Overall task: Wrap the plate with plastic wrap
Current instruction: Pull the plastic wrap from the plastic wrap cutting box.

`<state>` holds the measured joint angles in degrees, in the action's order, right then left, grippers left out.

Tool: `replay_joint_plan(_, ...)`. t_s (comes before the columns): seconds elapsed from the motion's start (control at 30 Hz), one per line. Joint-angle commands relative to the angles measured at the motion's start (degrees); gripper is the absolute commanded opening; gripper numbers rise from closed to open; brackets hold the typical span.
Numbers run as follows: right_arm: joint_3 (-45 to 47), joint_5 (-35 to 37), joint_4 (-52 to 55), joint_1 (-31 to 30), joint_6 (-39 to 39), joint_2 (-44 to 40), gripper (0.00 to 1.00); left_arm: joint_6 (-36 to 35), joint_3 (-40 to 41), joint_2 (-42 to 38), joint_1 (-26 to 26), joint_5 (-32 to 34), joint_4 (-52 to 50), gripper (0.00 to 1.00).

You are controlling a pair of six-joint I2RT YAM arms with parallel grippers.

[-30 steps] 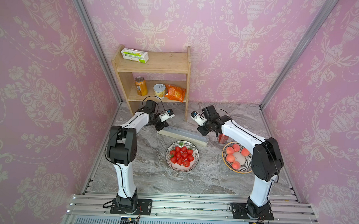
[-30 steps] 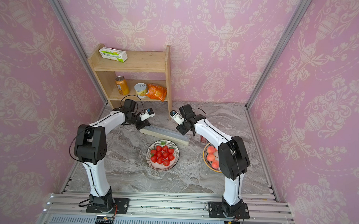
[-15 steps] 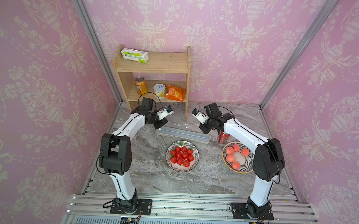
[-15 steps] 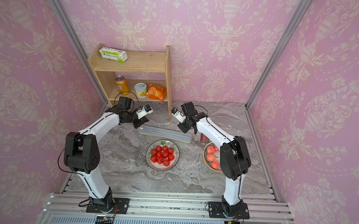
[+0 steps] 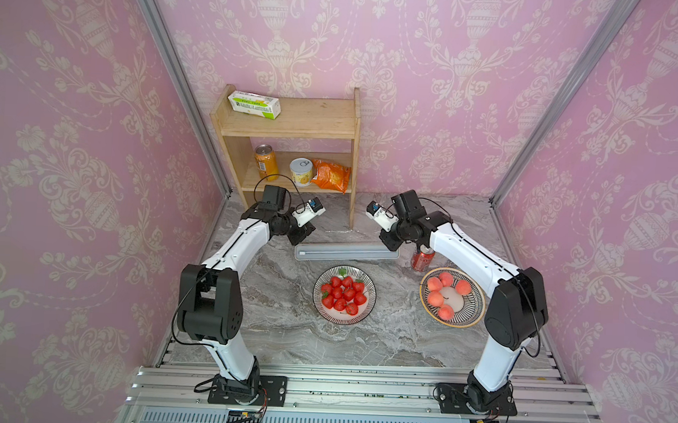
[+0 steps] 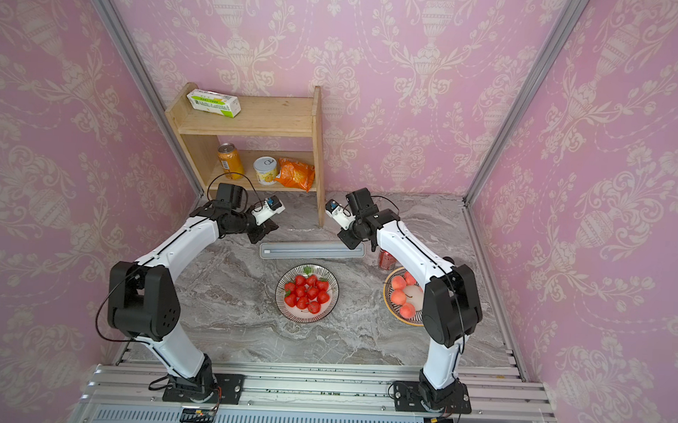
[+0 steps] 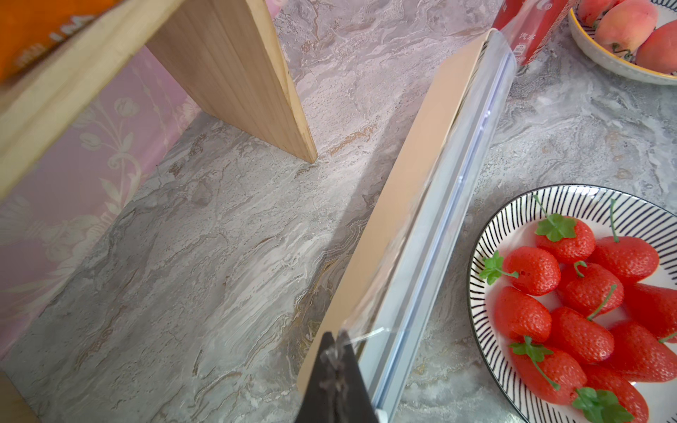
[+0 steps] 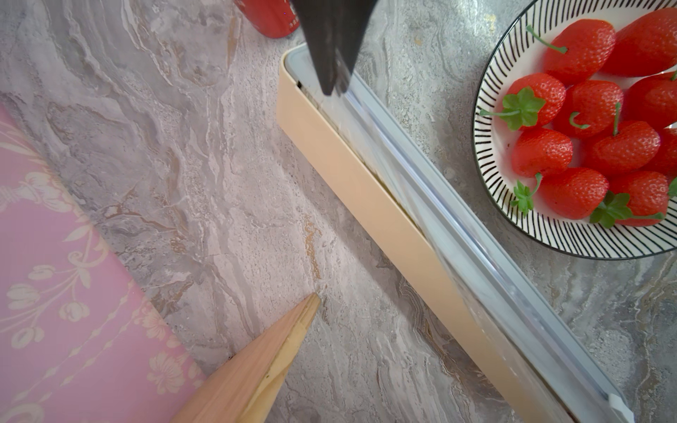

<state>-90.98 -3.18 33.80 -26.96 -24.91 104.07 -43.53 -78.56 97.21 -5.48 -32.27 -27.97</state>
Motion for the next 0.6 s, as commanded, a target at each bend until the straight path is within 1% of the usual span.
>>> replay_joint_plan(0.0,-2.11,-0.99,0.39,0.42,-0.98,-2.97,0.0,2.21,0.52,-3.36,-0.02,0.0,1.08,0.0)
replay_joint_plan(0.57,-2.75,-1.15,0.16,0.4,-0.08,-3.94,0.0,3.82,1.8,-6.53,-0.06,0.89,1.91,0.0)
